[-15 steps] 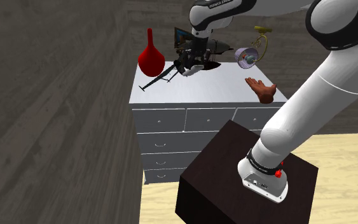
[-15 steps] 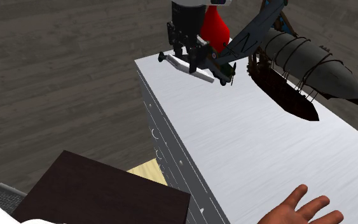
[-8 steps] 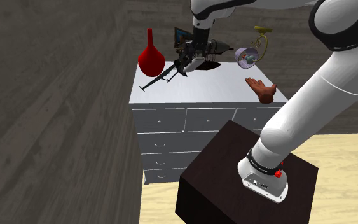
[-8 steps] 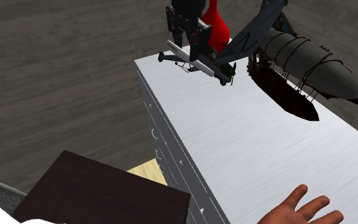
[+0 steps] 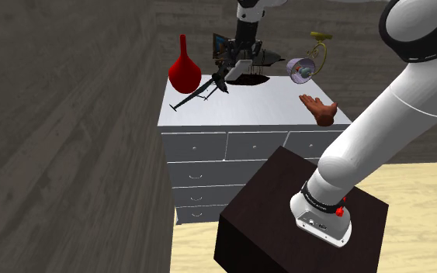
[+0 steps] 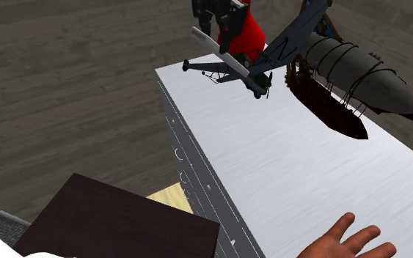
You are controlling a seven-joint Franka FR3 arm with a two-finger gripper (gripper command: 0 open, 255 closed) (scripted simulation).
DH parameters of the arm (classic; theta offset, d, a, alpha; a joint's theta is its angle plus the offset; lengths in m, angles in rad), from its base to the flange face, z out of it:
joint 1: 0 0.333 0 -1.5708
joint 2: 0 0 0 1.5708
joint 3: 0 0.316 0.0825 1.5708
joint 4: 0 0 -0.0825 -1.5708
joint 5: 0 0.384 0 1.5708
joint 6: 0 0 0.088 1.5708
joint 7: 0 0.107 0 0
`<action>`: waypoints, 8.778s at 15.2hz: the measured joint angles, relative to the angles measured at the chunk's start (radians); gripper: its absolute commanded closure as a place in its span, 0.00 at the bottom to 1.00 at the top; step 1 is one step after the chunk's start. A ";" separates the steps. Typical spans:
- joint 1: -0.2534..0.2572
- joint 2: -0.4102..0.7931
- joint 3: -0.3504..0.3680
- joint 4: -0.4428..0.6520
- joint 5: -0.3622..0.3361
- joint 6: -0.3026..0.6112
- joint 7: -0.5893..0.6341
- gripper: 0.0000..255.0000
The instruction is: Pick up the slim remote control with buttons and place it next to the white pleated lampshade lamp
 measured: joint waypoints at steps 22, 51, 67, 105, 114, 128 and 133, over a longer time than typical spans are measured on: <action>0.001 0.052 -0.001 0.359 0.006 -0.308 0.002 1.00; -0.414 0.522 -0.286 1.030 0.170 -0.549 -0.612 1.00; -0.363 0.413 -0.290 0.650 0.120 -0.277 -0.632 1.00; -0.334 0.418 -0.272 0.149 0.134 0.230 -0.658 1.00; -0.341 0.469 -0.264 0.093 0.161 0.332 -0.677 1.00; -0.351 0.538 -0.247 0.044 0.198 0.443 -0.703 1.00; -0.351 0.539 -0.247 0.044 0.199 0.444 -0.703 0.00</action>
